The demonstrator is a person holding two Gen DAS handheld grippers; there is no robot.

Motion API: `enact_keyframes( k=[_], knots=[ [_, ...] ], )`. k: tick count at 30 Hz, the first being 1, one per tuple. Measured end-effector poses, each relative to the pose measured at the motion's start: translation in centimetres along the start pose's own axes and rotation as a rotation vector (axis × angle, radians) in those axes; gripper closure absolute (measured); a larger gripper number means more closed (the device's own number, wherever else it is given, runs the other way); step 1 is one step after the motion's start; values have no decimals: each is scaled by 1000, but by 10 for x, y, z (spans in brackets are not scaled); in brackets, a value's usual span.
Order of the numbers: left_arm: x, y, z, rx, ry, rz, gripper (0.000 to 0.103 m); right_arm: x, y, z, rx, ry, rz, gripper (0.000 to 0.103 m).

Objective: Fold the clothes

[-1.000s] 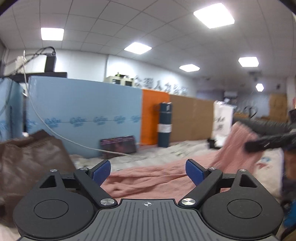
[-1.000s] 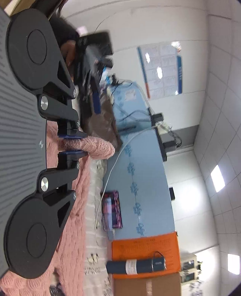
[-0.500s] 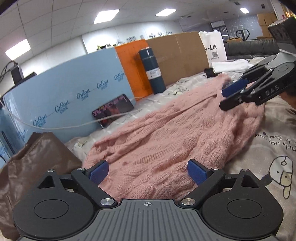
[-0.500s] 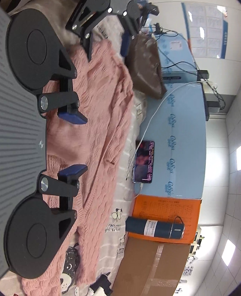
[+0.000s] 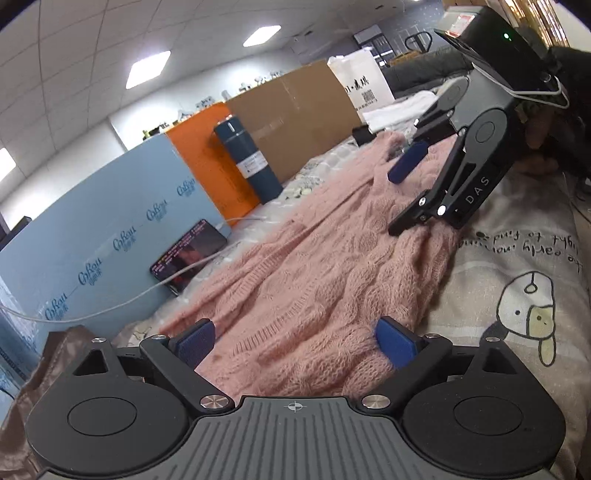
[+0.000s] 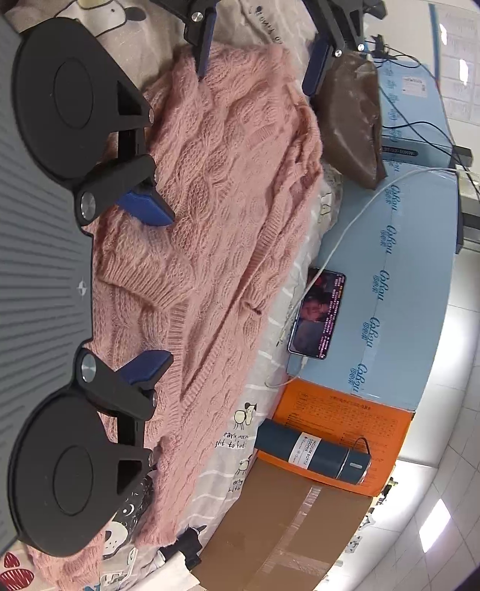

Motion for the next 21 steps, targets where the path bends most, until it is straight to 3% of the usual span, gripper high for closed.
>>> enact_keyframes(
  k=[3, 7, 12, 18, 21],
  knots=[
    [2, 6, -11, -14, -45, -18, 7, 2, -11, -12, -19, -52, 39, 28],
    [10, 13, -31, -15, -95, -94, 7, 9, -25, -34, -61, -129, 51, 10],
    [13, 6, -34, 74, -14, -95, 7, 18, -29, -48, -90, -118, 15, 10],
    [12, -1, -18, 51, 83, -39, 6, 29, -39, -61, -163, -57, -69, 10],
    [9, 0, -9, 31, 92, -21, 6, 34, -47, -65, -141, -1, -143, 10]
  ],
)
Point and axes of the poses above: each gripper's, at about its wrist camera, not at the fingertips, and z roughly the way its jaws point, y to its left, x to its underside, the point moved 2 cm from there along z, roughly the way its jaws point, and after that the axes turned 4 degrees about x, right-handed, at the moved point
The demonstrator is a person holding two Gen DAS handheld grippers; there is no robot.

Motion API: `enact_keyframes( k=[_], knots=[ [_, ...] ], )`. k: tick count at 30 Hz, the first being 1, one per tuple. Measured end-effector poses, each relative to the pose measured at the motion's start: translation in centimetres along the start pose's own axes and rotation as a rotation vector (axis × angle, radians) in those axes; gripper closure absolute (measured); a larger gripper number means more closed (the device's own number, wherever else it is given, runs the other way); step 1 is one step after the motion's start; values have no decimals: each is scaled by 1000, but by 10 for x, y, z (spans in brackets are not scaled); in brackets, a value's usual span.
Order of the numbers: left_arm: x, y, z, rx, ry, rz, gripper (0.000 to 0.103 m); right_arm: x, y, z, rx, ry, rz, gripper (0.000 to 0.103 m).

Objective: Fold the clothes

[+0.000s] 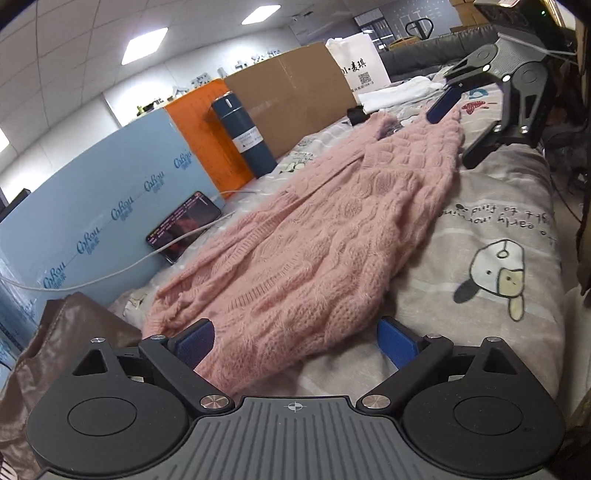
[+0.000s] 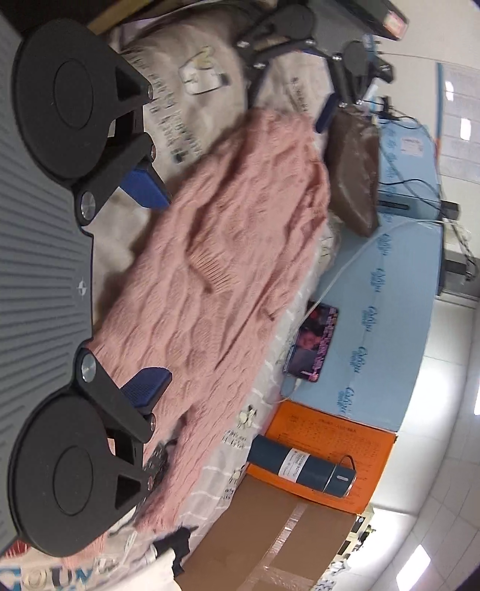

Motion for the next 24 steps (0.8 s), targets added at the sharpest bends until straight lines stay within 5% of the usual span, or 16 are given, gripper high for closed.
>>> enact_keyframes(
  k=[9, 13, 15, 17, 19, 24],
  knots=[
    [0, 13, 13, -40, 19, 19, 5, 19, -38, 2, 187, 173, -174, 10],
    [-1, 17, 20, -70, 9, 9, 11, 16, -42, 14, 151, 120, -178, 17],
    [-2, 20, 22, -13, 6, 5, 52, 10, -42, 19, 86, 79, -163, 34],
    [-3, 25, 22, 64, -2, -27, 69, 3, -47, 22, 25, 45, -144, 58],
    [-4, 33, 20, 45, -33, -66, 70, -5, -55, 22, -28, 13, -121, 88],
    [-12, 57, 22, -16, -134, -201, 72, -33, -91, 21, -69, -136, -33, 94]
  ],
)
Point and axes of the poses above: each gripper's, at about its wrist camera, not at the fingertips, and z roughly the way its jaws point, y to its left, x to its underside, the point moved 2 cm from there along z, roughly the way its jaws point, and after that the axes turned 4 degrees about x, right-handed, at the moved point
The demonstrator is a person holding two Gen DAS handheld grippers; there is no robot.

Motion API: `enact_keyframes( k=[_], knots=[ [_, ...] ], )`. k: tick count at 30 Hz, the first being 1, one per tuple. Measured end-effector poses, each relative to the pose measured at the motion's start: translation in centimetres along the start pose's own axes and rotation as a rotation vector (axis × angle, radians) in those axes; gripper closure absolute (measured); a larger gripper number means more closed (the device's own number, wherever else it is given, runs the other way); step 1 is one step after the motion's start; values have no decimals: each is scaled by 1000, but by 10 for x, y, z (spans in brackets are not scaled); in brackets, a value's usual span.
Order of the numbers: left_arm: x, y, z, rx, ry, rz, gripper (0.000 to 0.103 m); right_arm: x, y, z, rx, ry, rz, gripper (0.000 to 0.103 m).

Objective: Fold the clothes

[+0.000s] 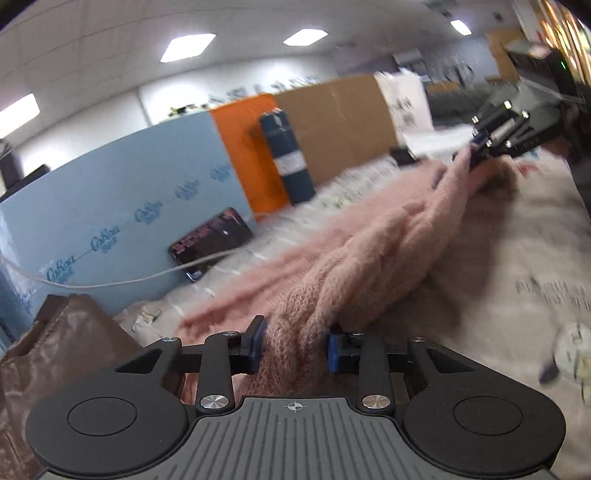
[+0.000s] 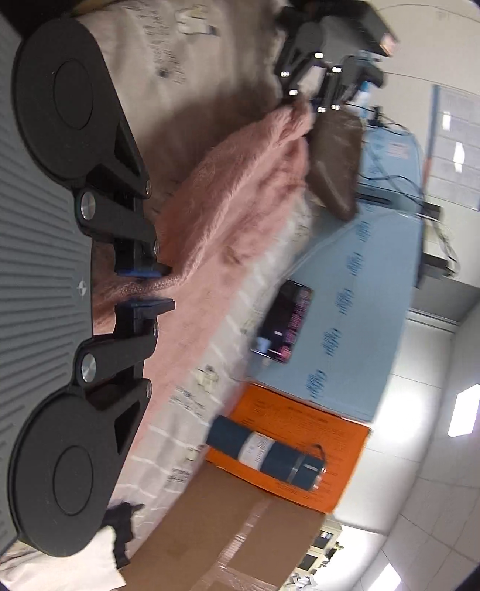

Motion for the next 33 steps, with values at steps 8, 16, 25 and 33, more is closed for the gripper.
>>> enact_keyframes(
  k=[8, 16, 25, 33],
  knots=[
    [-9, 51, 35, 5, -2, -239, 80, -29, -45, 66, -37, -8, -4, 95],
    [2, 65, 61, -37, 37, -320, 40, -7, -62, 97, 71, 88, 51, 51],
    [-24, 66, 68, -21, -38, -246, 29, 35, -116, 10, 348, 34, 332, 36],
    [-26, 54, 83, 21, 6, -222, 28, 71, -82, -43, 235, 25, 401, 31]
  ],
)
Point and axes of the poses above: each gripper's, at about its wrist camera, not at the fingertips, and z roughly the way its jaws point, y to its left, x to its underside, the point moved 2 cm from there along z, roughly the way its jaws point, and after that the axes turned 4 degrees about x, right-handed, at the moved point
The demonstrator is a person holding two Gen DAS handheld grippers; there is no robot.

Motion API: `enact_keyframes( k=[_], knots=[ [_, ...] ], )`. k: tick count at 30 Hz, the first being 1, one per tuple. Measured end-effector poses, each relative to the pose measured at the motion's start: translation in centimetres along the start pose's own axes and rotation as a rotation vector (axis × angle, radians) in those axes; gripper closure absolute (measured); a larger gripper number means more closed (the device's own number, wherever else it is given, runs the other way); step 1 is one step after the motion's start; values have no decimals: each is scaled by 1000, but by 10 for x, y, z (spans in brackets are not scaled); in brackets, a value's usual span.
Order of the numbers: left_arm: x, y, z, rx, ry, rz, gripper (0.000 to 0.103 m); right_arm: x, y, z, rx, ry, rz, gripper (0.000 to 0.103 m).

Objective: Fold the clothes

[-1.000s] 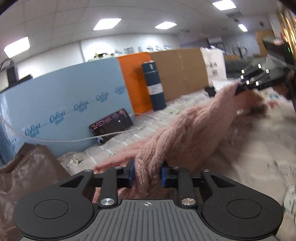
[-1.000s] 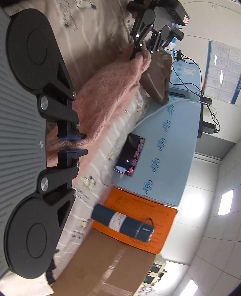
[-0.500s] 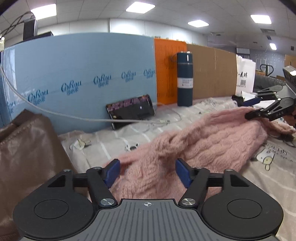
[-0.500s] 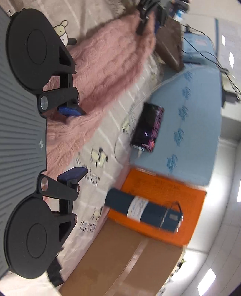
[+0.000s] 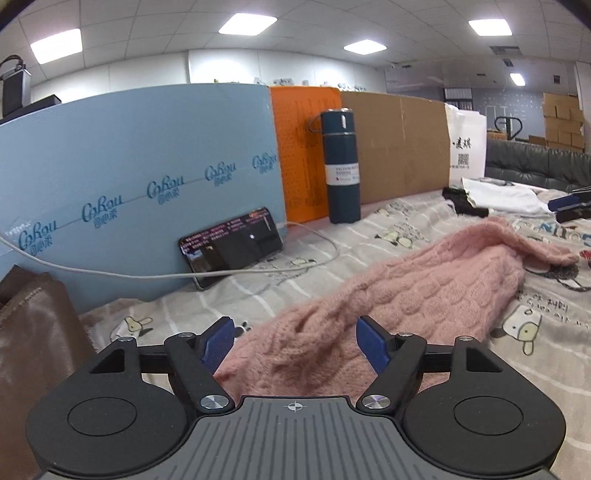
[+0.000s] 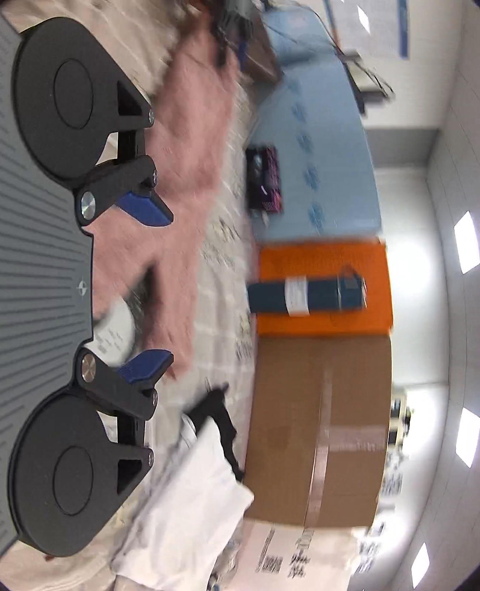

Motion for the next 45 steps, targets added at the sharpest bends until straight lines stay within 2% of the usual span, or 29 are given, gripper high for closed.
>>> enact_keyframes(
  k=[2, 4, 6, 7, 9, 10, 11, 12, 15, 16, 17, 20, 22, 24, 26, 27, 28, 30, 31, 33, 35, 36, 37, 39, 42, 45],
  knots=[
    [1, -3, 4, 4, 15, 4, 28, 12, 20, 2, -2, 80, -99, 32],
    [2, -4, 9, 6, 31, 0, 29, 23, 35, 9, 0, 163, -179, 37],
    [3, -5, 14, 6, 44, -9, 30, 30, 34, 19, 37, 217, -201, 51],
    [4, -4, 16, 8, 53, -17, 32, 28, 26, 21, 33, 208, -164, 64],
    [7, -3, 18, 28, 62, -41, 61, 22, 8, 25, 53, 179, -97, 88],
    [8, -1, 18, 32, 60, -57, 68, 18, -4, 26, 54, 147, -46, 90],
    [9, 0, 18, 36, 57, -72, 80, 12, -16, 28, 46, 110, 19, 93],
    [9, 0, 16, 33, 48, -78, 85, 5, -26, 30, 38, 70, 74, 94],
    [6, 3, 9, 19, 6, -97, 89, -19, -57, 38, 12, -22, 213, 94],
    [4, 4, 7, 7, -8, -99, 89, -27, -64, 44, 4, -29, 233, 94],
    [3, 5, 6, -2, -11, -100, 89, -34, -70, 50, -3, -33, 250, 94],
    [2, 9, 8, -26, 1, -104, 89, -50, -82, 79, -5, 32, 251, 94],
    [3, 11, 12, -23, 29, -109, 88, -55, -86, 100, 0, 115, 236, 94],
    [5, 11, 16, -30, 56, -101, 83, -51, -88, 121, 48, 211, 204, 91],
    [6, 9, 20, -55, 62, -82, 79, -48, -94, 136, 162, 252, 217, 72],
    [6, 8, 21, -73, 65, -76, 73, -48, -100, 137, 227, 252, 266, 57],
    [6, 7, 20, -91, 62, -70, 68, -48, -105, 138, 290, 251, 315, 58],
    [5, 5, 16, -124, 49, -58, 52, -45, -113, 128, 376, 220, 407, 59],
    [4, 5, 13, -138, 36, -56, 47, -42, -115, 117, 388, 200, 474, 59],
    [0, 4, 4, -172, 0, -71, 31, -35, -120, 95, 404, 159, 609, 57],
    [-5, 3, -3, -178, -30, -111, 24, -24, -119, 76, 287, 142, 799, 54],
    [-6, 3, -6, -163, -45, -137, 22, -18, -118, 68, 212, 140, 900, 48],
    [-6, 2, -7, -145, -49, -157, 21, -12, -115, 64, 151, 141, 974, 43],
    [-5, 0, -9, -108, -58, -196, 19, -5, -107, 66, 69, 167, 1059, 40],
    [-1, -3, -8, -100, -49, -215, 19, 0, -94, 86, 80, 247, 1097, 40],
    [4, -5, -10, -108, -43, -250, 19, 0, -86, 98, 72, 205, 1129, 40]
  ],
)
Point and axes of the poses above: each gripper's, at about its wrist camera, not at the fingertips, and z roughly the way its jaws point, y to its left, x to its underside, the point moved 2 cm from there along z, roughly the way its jaws point, and after that the axes turned 4 degrees about x, right-handed, at the moved point
